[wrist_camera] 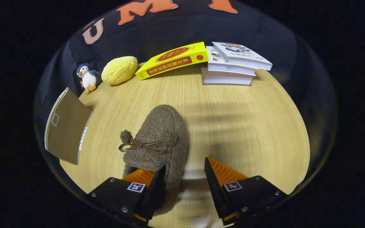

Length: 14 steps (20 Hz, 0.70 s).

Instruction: Open the storage box then place both shoes into the box .Put the left shoe in first, then the right shoe, with the right side of both shoes facing outward in a uniform manner.

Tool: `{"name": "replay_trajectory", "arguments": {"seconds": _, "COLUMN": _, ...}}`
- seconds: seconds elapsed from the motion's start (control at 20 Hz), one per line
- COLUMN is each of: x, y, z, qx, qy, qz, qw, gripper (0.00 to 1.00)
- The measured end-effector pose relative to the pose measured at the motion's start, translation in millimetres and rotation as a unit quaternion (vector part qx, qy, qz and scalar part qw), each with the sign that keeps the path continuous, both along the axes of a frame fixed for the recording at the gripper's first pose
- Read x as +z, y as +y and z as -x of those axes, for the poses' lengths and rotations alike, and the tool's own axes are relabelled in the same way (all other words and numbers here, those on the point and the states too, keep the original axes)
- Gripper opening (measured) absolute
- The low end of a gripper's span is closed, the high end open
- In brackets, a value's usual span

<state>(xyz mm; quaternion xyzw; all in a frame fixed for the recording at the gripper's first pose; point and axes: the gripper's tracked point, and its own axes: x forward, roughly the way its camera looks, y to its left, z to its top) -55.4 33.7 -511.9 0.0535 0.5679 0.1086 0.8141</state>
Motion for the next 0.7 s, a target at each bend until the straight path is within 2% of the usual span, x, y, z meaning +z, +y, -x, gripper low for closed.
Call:
{"name": "replay_trajectory", "arguments": {"seconds": 0.2, "x": -3, "y": 15, "z": -2, "qx": -0.006, "qy": 0.013, "qz": -0.014, "qw": 1.0, "gripper": 0.51}}
{"name": "replay_trajectory", "arguments": {"seconds": 0.35, "x": -1, "y": 10, "z": -3, "qx": -0.023, "qy": 0.019, "qz": -0.001, "qw": 1.0, "gripper": 0.21}}
{"name": "replay_trajectory", "arguments": {"seconds": 0.45, "x": 5, "y": 10, "z": -2, "qx": -0.039, "qy": 0.022, "qz": -0.002, "qw": 0.999, "gripper": 0.07}}
{"name": "replay_trajectory", "arguments": {"seconds": 0.55, "x": 25, "y": 22, "z": -2, "qx": -0.049, "qy": 0.017, "qz": -0.03, "qw": 0.998, "gripper": 0.04}}
{"name": "replay_trajectory", "arguments": {"seconds": 0.7, "x": 61, "y": 34, "z": -9, "qx": -0.053, "qy": -0.003, "qz": -0.028, "qw": 0.998, "gripper": 0.04}}
